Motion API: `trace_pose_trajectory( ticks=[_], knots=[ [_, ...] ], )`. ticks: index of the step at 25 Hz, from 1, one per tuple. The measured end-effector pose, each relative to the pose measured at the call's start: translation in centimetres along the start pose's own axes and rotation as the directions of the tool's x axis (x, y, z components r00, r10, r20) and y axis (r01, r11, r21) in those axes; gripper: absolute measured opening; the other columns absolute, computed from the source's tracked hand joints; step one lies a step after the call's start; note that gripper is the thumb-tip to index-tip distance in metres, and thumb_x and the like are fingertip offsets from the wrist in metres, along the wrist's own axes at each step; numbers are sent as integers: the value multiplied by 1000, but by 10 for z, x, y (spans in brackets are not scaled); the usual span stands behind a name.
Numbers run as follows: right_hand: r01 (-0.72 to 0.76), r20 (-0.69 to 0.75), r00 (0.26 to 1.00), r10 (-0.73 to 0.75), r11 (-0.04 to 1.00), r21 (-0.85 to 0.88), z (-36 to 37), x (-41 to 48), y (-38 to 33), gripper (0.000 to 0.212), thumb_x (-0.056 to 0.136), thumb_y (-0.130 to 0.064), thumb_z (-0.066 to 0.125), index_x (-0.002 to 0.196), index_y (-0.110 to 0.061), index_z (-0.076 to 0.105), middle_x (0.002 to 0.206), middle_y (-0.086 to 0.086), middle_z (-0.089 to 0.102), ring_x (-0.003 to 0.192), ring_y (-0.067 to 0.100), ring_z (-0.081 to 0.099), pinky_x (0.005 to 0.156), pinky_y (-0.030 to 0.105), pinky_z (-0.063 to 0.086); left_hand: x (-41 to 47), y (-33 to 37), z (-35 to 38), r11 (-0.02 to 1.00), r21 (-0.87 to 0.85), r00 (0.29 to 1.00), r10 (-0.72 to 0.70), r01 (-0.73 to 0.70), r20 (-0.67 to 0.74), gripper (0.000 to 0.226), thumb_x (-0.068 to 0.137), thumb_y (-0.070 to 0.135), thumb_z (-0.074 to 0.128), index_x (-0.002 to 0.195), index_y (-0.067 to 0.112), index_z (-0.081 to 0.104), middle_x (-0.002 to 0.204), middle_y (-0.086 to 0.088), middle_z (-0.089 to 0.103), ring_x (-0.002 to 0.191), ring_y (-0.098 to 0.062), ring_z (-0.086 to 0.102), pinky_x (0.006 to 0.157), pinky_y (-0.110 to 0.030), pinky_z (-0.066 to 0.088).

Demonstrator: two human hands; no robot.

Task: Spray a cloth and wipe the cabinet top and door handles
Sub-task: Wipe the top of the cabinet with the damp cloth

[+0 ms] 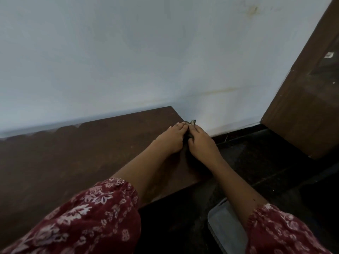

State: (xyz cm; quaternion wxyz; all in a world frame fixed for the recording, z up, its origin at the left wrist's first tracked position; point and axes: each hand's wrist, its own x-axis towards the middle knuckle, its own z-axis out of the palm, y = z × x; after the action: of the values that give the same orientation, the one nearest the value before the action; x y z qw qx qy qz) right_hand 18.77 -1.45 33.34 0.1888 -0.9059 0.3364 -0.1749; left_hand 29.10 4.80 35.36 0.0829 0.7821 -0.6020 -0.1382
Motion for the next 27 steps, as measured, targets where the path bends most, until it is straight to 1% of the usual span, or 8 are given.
trace_pose_trajectory(
  ticks=[7,10,12,15,18,22,25,27],
  knots=[
    [-40,4,999,40,999,-18,-21,-84,-7,53,90,-8,42,142,-13,33,154,7,27,136,27,33,107,35,32,-71,43,23,999,-24,1000,27,-28,-12,59,97,7,29,151,13,4,161,-5,0,148,-19,1,120,-32,1],
    [-57,64,996,61,997,-57,-13,-100,-29,55,92,-11,39,145,-9,24,155,15,20,141,29,23,114,35,21,-98,41,23,1000,13,1000,-1,2,-29,58,98,13,31,151,11,5,161,-6,2,148,-18,3,120,-31,2],
    [-43,119,991,52,996,-82,-3,-108,-50,56,94,-13,36,145,-5,17,155,20,14,143,31,16,116,38,14,-116,33,19,998,35,998,-45,47,-53,57,98,10,28,150,10,6,161,-6,4,148,-18,3,120,-30,2],
    [18,182,983,-2,996,-85,14,-116,-86,56,95,-16,34,146,-4,12,155,22,10,143,34,12,118,41,11,-147,12,18,987,83,987,-130,137,-91,56,98,8,26,150,8,6,160,-8,4,148,-19,4,122,-31,4],
    [133,251,960,-124,991,-18,30,-124,-123,57,94,-16,36,145,-3,13,155,22,11,144,34,10,118,42,9,-185,-19,23,964,91,962,-237,250,-136,58,98,13,30,150,8,5,160,-8,4,148,-19,4,121,-31,5],
    [346,357,870,-341,937,51,33,-128,-134,61,90,-11,42,145,-5,17,156,19,12,143,32,14,118,41,14,-228,-37,28,928,-2,921,-369,372,-125,59,99,20,33,150,9,5,161,-7,1,148,-21,3,119,-32,4],
    [439,366,834,-413,898,12,24,-122,-116,62,88,-13,44,145,-10,21,156,14,17,142,27,20,117,37,18,-224,-25,30,932,-45,923,-364,361,-124,55,100,17,30,150,8,7,161,-8,1,148,-23,2,119,-34,4],
    [388,336,873,-353,921,-40,23,-122,-110,62,90,-14,43,146,-11,19,156,11,17,143,29,17,118,38,15,-215,-17,29,943,-43,934,-333,330,-131,55,100,17,28,150,8,7,161,-8,2,148,-23,1,119,-34,3]
  ],
)
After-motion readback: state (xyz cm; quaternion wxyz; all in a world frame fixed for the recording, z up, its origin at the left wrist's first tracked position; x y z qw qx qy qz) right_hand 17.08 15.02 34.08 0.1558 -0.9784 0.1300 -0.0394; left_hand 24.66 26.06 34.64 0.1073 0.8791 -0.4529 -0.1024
